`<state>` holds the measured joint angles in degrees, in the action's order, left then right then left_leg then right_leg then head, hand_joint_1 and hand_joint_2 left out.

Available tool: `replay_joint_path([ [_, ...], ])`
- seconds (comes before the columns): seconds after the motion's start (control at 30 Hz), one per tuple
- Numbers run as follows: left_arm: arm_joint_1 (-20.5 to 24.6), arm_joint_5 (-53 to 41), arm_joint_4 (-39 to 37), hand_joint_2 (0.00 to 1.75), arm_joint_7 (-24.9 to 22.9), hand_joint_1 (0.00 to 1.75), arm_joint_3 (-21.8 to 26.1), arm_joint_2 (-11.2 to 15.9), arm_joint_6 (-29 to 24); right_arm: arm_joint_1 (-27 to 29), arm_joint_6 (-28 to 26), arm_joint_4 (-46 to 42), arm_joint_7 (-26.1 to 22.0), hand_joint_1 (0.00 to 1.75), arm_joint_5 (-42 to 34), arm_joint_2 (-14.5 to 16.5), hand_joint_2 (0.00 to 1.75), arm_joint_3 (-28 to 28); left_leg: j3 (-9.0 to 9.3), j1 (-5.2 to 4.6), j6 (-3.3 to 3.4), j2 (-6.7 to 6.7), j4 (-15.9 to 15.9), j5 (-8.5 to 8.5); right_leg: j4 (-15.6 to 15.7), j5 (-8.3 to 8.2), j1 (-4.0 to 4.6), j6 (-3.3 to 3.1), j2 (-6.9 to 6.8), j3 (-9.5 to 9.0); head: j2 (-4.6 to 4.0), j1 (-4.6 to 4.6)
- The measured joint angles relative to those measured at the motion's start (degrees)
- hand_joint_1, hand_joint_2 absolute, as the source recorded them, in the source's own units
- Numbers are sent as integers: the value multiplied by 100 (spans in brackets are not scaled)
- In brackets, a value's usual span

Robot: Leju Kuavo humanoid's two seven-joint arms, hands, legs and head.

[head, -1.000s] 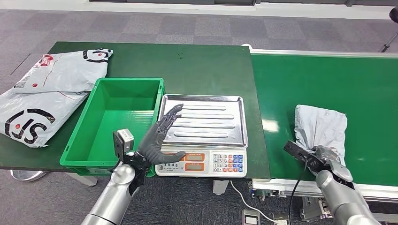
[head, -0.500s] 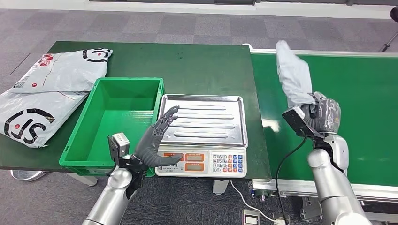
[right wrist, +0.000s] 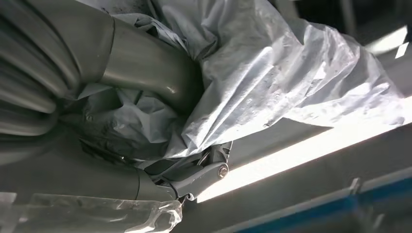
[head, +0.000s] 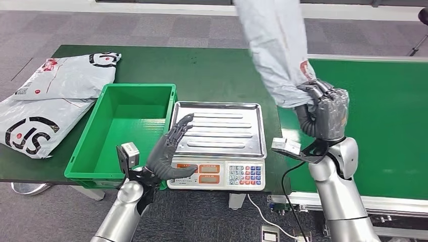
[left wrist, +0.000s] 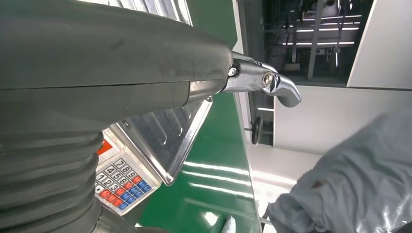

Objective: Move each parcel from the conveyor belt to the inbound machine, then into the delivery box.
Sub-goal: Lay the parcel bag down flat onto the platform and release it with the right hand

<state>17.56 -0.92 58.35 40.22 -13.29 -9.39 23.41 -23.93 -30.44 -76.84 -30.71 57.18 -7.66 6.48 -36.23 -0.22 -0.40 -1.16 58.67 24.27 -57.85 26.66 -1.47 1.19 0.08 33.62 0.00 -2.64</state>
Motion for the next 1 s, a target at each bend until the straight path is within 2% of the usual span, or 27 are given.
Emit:
replay_joint_path([
  [0.13, 3, 7, -8, 175, 0, 0, 1, -31, -148, -364, 1046, 581, 652, 175, 794, -30, 175, 813, 9, 1, -3, 22, -1, -2, 0, -5, 0, -4, 21, 4, 0, 0],
  [0.23, 7, 11, 9, 175, 1, 0, 0, -55, -221, -529, 1560, 1161, 957, 175, 960, -61, 175, 1418, 8, 1, -3, 13, 0, -4, 0, -6, 1, -4, 13, 2, 0, 0],
  [0.43, 104, 11, -5, 175, 0, 0, -1, -70, -161, -856, 2815, 2254, 928, 175, 620, -84, 175, 2147, 7, 3, -4, 12, 0, -4, 0, -6, 3, -4, 15, 2, 0, 1],
  [0.73, 221, 11, -66, 175, 0, 0, -13, -80, -115, -1096, 3076, 2913, 792, 175, 363, -84, 175, 2609, 8, 4, -5, 15, 1, -4, 0, -6, 3, -4, 16, 5, 0, 0],
  [1.0, 281, 5, -82, 175, 0, 0, -49, -80, -47, -1172, 3378, 2873, 165, 175, -487, -128, 175, 2957, 9, 4, -5, 19, 2, -4, 0, -7, 3, -5, 20, 6, 0, 0],
])
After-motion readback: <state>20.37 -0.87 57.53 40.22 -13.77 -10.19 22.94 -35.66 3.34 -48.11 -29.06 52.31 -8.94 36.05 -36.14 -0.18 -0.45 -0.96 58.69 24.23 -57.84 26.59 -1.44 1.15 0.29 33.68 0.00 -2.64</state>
